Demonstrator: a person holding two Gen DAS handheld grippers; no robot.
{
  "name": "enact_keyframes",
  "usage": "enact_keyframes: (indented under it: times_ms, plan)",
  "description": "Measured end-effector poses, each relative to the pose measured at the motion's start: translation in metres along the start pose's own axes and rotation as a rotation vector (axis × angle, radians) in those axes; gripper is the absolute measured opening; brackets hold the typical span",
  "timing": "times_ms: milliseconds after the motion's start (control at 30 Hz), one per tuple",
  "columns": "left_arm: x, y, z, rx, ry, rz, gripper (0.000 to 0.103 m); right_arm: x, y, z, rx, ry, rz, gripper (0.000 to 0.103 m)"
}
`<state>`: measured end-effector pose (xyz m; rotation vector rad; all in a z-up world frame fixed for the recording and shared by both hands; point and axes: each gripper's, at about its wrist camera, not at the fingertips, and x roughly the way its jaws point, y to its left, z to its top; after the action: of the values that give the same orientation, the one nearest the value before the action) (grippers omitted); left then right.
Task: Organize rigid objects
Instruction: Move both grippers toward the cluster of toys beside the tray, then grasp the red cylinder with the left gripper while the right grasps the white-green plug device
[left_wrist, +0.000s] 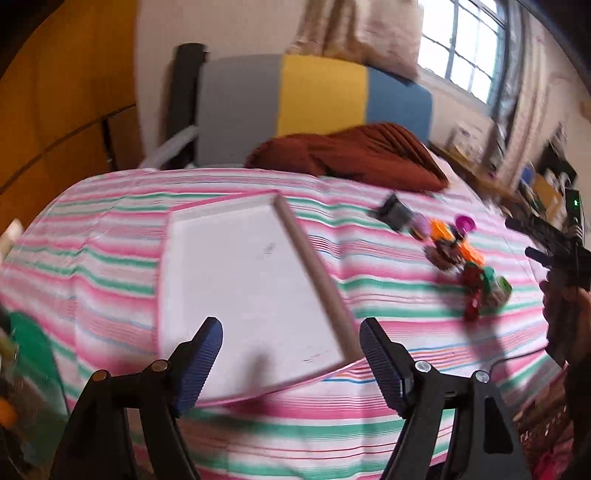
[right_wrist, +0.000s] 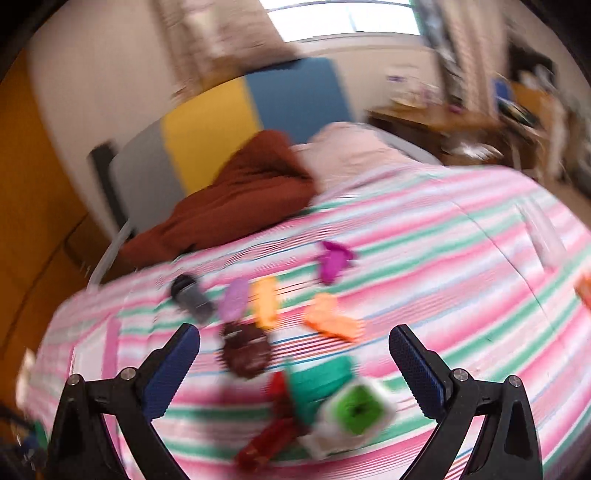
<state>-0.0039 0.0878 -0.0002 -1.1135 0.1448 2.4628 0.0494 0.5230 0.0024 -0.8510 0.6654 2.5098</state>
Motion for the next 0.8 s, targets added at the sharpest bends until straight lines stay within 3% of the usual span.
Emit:
enact_keyframes:
  times_ms: [100, 200, 367, 467, 600, 800]
  plan:
    - [0.009, -0.024, 0.009, 0.042, 0.029, -0.07, 0.078, 0.001, -0.029, 0.002, 0.104, 0.003, -0.031, 0.103]
    - [0.024, -0.058, 0.016, 0.089, 0.079, -0.16, 0.078, -0.004, -0.038, 0.008, 0.157, -0.029, 0.001, 0.103]
    - [0.061, -0.117, 0.022, 0.19, 0.175, -0.255, 0.077, -0.006, -0.048, 0.012, 0.228, -0.013, 0.066, 0.103]
    - [0.083, -0.151, 0.024, 0.248, 0.224, -0.348, 0.073, -0.007, -0.051, 0.012, 0.251, -0.003, 0.08, 0.103]
    - [0.112, -0.19, 0.023, 0.351, 0.274, -0.412, 0.068, -0.002, -0.055, 0.01, 0.278, 0.033, 0.09, 0.103]
    - [0.14, -0.236, 0.027, 0.474, 0.302, -0.43, 0.051, 0.004, -0.056, 0.009, 0.276, 0.071, 0.093, 0.103]
